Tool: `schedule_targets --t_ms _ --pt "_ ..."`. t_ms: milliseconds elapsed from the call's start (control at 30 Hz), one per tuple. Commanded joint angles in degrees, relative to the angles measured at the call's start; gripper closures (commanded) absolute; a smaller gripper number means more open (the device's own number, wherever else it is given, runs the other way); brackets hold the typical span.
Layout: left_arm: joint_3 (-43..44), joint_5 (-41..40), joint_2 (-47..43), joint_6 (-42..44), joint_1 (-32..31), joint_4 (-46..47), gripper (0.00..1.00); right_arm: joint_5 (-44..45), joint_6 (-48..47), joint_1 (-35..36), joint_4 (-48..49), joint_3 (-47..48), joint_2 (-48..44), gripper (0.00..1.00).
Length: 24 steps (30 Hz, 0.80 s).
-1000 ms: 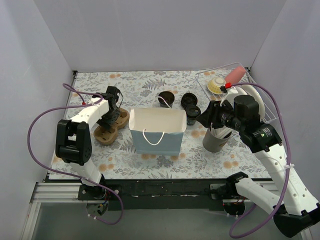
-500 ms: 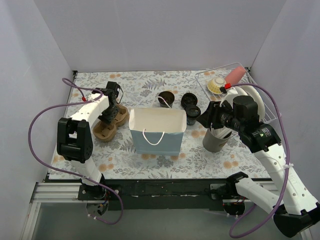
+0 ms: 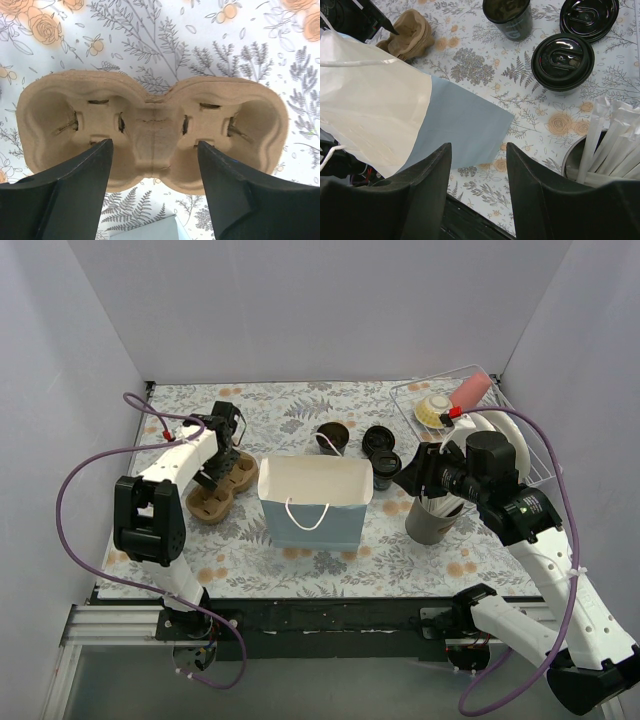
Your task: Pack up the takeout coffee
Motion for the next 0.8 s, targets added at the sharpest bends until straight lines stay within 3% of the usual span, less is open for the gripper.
schedule_targets --t_ms 0,467,767 --pt "-2.03 -0.91 -2.06 0.06 0.39 0.79 0.31 -0.46 -1.10 0.21 2.44 0.01 -0.47 0.44" --pt "-0.80 -0.55 2.16 -0.99 0.30 0.71 0.36 -0.19 -1.54 0.13 2.00 0.80 0.05 0.44" --pt "-1.16 -1.70 2.16 -1.43 0.39 0.44 0.54 -0.11 -1.72 0.21 2.00 0.89 0.14 0.44"
